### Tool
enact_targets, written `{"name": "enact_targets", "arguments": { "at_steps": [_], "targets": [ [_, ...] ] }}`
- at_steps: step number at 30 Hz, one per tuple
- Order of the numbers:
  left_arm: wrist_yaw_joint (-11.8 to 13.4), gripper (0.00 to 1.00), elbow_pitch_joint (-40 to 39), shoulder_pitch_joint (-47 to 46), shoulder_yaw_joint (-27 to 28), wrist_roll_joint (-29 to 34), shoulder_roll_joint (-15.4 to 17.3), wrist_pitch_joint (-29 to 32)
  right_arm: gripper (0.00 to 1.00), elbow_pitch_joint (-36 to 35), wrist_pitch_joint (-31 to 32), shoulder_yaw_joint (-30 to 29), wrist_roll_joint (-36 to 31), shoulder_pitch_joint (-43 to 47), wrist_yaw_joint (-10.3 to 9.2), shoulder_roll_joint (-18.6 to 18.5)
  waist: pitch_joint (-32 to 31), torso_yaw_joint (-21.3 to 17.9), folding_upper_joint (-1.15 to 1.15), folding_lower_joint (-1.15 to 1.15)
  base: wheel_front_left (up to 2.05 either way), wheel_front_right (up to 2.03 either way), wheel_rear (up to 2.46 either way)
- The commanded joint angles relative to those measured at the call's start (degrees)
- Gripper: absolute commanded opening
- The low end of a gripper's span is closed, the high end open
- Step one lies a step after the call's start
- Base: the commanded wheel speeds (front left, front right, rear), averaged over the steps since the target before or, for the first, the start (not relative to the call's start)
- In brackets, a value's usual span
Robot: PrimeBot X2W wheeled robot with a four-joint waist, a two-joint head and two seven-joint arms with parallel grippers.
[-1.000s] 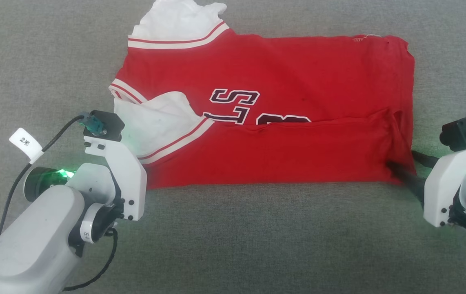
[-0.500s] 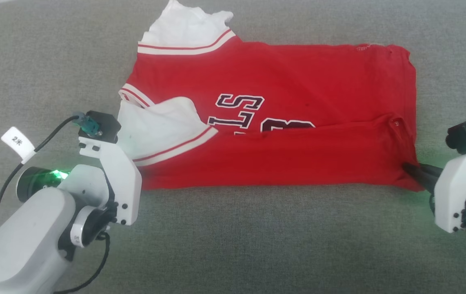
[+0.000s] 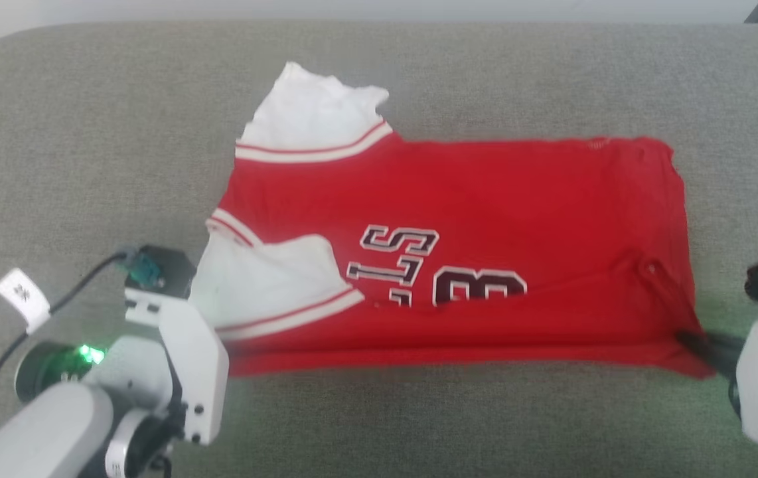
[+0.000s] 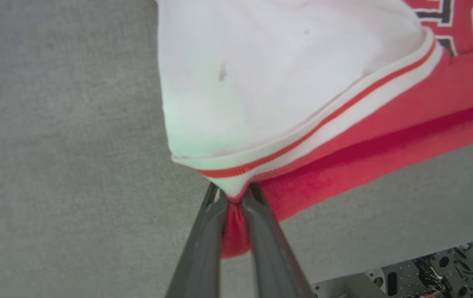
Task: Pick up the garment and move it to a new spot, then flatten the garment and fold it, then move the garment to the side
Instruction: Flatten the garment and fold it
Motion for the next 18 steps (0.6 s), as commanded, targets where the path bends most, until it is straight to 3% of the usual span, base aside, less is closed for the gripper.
{"name": "enact_targets", "arguments": {
  "at_steps": [1, 5, 9, 11, 12, 13, 14, 15, 16, 18],
  "targets": [
    [1.7, 0.00, -1.8, 2.7, -0.1, -0.2, 1.0, 0.8, 0.00, -1.2, 0.8, -1.0, 0.8, 3.1, -0.02, -0.4, -0.3, 0.2, 0.00, 0.00, 0.00, 0.00, 0.00],
    [3.3, 0.00, -4.0, 6.4, -0.6, -0.8, 1.5, 0.6, 0.00, -2.9, 0.6, -2.9, 1.2, 7.5, -0.02, 1.2, -0.4, 0.0, 0.00, 0.00, 0.00, 0.00, 0.00],
    [2.9, 0.00, -3.0, 8.2, -0.9, -1.6, 0.8, -0.4, 0.00, -2.6, 0.4, -3.1, 0.1, 9.2, -0.01, 3.0, -0.5, -0.5, 0.00, 0.00, 0.00, 0.00, 0.00],
    [2.0, 0.34, -1.3, 8.9, -0.5, -2.4, -0.3, -2.1, 0.01, -1.2, 0.4, -2.8, -2.0, 9.4, -0.02, 4.0, -0.7, -0.8, 0.00, 0.00, 0.00, 0.00, 0.00],
    [1.4, 0.49, -0.1, 9.1, -0.4, -2.2, -0.6, -2.8, 0.11, -0.5, 0.5, -2.1, -2.6, 9.2, -0.02, 5.0, -0.8, -1.0, 0.00, 0.00, 0.00, 0.00, 0.00],
    [0.8, 0.61, 1.2, 9.0, -0.4, -2.3, -0.8, -3.5, 0.26, -0.1, 0.0, -1.8, -2.9, 8.8, -0.01, 6.1, -0.8, -1.2, 0.00, 0.00, 0.00, 0.00, 0.00],
    [0.2, 1.00, 2.4, 8.8, -0.3, -2.7, -1.5, -4.2, 0.47, 0.5, -0.3, -1.5, -3.1, 8.2, 0.00, 6.9, -1.0, -1.3, 0.00, 0.00, 0.00, 0.00, 0.00],
    [-0.4, 1.00, 3.5, 8.7, -0.1, -3.2, -2.1, -4.8, 0.85, 1.4, -0.5, -1.0, -3.5, 7.7, -0.01, 7.5, -1.2, -1.5, 0.00, 0.00, 0.00, 0.00, 0.00],
    [-0.8, 1.00, 4.4, 8.4, -0.1, -3.3, -2.2, -5.2, 1.00, 1.7, -0.7, -0.3, -3.9, 7.4, -0.01, 7.7, -1.3, -1.6, 0.00, 0.00, 0.00, 0.00, 0.00],
    [-1.1, 1.00, 5.8, 7.7, 0.3, -3.7, -2.2, -5.1, 1.00, 2.4, -1.6, 0.3, -3.6, 6.6, -0.01, 9.1, -1.7, -2.0, 0.00, 0.00, 0.00, 0.00, 0.00]
  ]
}}
